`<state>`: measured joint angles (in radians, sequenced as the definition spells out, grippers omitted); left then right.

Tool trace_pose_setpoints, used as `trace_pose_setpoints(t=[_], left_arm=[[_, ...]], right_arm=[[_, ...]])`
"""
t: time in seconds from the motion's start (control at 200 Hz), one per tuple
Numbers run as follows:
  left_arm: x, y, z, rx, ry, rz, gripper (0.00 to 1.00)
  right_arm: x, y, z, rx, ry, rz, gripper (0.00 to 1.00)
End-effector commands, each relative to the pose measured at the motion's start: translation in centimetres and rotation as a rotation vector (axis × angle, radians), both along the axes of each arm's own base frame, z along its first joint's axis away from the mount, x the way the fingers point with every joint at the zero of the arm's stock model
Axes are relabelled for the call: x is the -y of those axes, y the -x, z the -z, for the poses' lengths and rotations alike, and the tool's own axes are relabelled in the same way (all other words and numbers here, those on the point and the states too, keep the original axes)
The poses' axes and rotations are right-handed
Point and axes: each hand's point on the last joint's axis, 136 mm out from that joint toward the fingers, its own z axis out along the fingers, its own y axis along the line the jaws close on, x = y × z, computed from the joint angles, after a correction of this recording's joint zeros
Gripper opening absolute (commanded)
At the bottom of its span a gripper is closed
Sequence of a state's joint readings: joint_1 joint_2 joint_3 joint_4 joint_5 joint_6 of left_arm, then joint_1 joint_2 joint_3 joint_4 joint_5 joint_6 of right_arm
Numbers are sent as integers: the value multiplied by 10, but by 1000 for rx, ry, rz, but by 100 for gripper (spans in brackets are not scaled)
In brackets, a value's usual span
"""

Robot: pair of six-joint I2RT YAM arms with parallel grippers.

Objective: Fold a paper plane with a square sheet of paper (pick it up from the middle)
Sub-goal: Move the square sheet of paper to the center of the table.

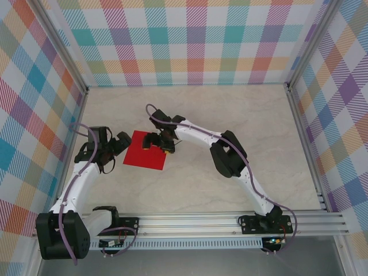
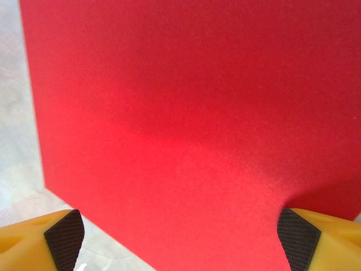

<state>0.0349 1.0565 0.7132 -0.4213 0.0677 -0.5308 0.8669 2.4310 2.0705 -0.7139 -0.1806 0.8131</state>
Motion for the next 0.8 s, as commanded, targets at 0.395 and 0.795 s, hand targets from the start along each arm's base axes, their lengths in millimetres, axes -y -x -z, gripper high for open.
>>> trace_pose_setpoints(t=[0.395, 0.795], left_arm=[[42, 13, 4, 0, 173, 192, 100], [53, 19, 6, -4, 189, 246, 100]], right_arm=[[174, 16, 12, 74, 346, -118, 90], [115, 38, -33, 36, 50, -45, 88]])
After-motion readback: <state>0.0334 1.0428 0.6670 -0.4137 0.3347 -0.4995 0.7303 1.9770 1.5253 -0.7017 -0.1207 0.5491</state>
